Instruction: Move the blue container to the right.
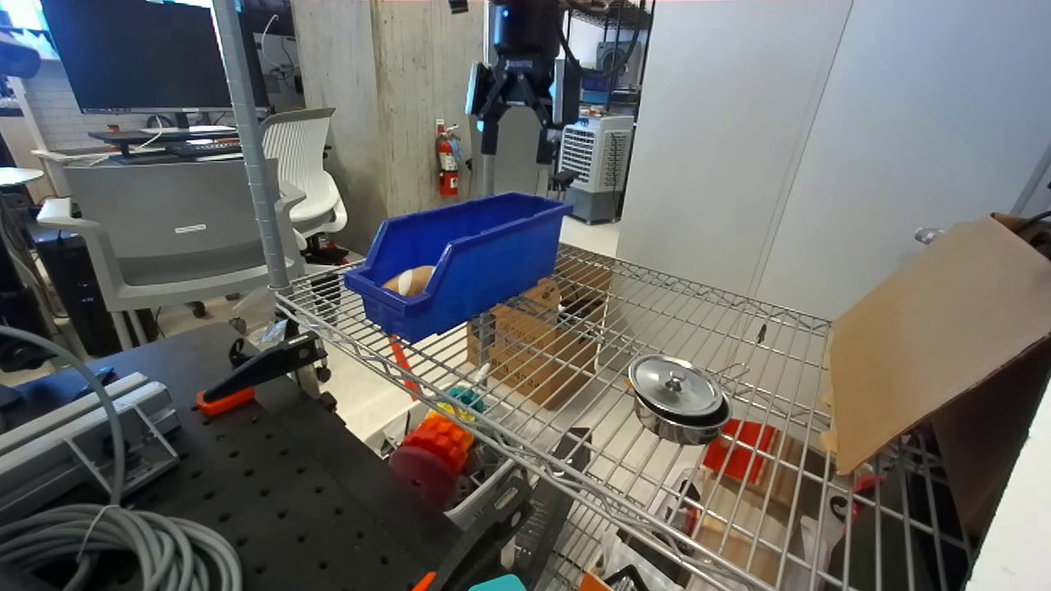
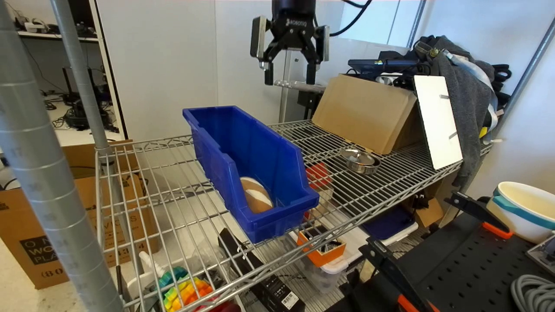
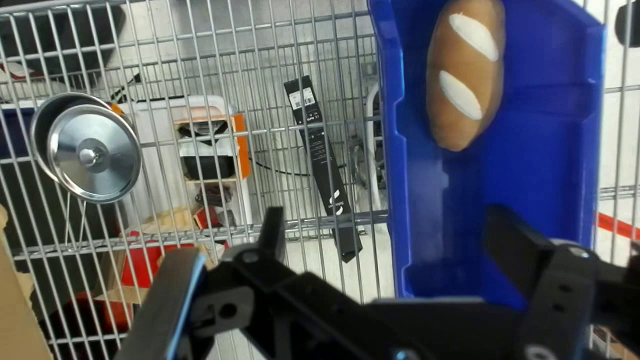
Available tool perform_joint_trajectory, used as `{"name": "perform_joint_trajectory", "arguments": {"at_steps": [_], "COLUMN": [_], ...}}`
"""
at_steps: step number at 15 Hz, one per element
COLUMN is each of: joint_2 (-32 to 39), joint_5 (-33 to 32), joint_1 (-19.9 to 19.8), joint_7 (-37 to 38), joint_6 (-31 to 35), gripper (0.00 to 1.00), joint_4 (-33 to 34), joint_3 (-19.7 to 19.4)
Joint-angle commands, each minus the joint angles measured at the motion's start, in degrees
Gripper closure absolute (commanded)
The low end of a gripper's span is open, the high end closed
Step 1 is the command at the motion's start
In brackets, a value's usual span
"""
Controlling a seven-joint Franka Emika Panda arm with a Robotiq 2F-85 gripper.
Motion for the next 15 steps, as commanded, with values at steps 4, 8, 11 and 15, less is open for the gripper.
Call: {"name": "perform_joint_trajectory", "arguments": {"at_steps": [4, 8, 11, 15], "joint_2": [11.2, 15.5, 17.2, 17.9], "joint_5": [-2.1, -2.6, -3.0, -2.9], "joint_1": [4.5, 6.5, 7.8, 8.5], "joint_7": [4.1, 5.6, 7.0, 8.2], "joint_6": [2.6, 5.4, 6.6, 6.2], "gripper": [0.00, 0.00, 0.27, 0.55], "joint_4": [9.3, 11.1, 11.8, 12.4], "joint_3": [-3.0, -4.1, -5.2, -6.0]}}
